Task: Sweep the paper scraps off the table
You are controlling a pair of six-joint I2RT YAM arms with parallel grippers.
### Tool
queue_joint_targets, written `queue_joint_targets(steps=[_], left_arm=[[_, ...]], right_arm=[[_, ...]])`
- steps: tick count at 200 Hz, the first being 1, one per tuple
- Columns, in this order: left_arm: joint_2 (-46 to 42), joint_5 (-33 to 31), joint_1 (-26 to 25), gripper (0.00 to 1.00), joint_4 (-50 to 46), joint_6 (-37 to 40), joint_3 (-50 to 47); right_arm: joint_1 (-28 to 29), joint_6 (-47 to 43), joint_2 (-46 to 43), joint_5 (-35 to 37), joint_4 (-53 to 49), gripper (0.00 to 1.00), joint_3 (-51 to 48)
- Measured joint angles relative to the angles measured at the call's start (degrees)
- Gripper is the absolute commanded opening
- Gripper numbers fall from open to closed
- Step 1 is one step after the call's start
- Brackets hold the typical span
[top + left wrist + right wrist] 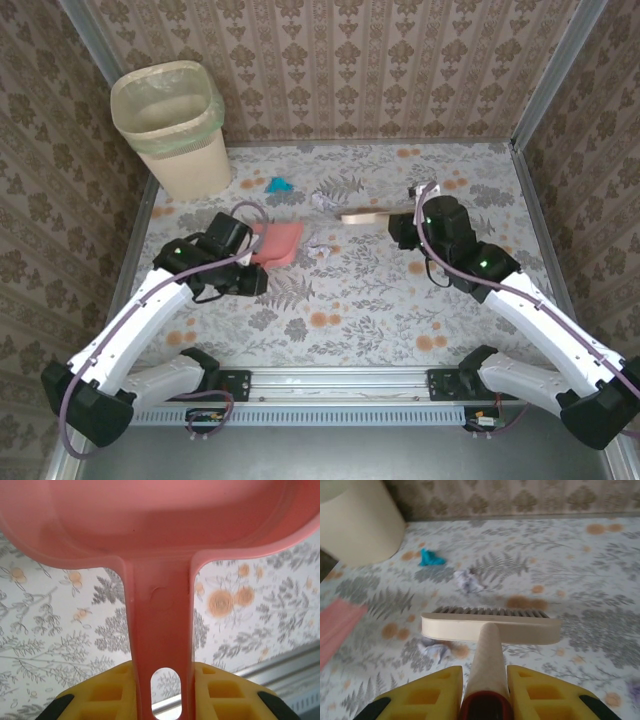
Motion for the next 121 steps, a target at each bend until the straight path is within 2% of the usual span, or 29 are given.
queue_joint_targets(steps=[65,94,121], left_arm=[[8.37,-2.78,-14.58,0.00,-2.03,-1.75,-0.02],[13.29,-3.45,-18.40,0.00,-1.88,-1.92,-0.04],[16.26,-4.11,-19.34,0.00,-1.79,-1.95,-0.24]], right_arm=[[-0.48,9.40,4.81,2.60,-3.56,0.00,2.08],[-0.46,11.21,5.77,2.45,-3.41,0.00,2.08],[-0.46,11.65,7.56,1.55,-2.89,0.00,2.08]])
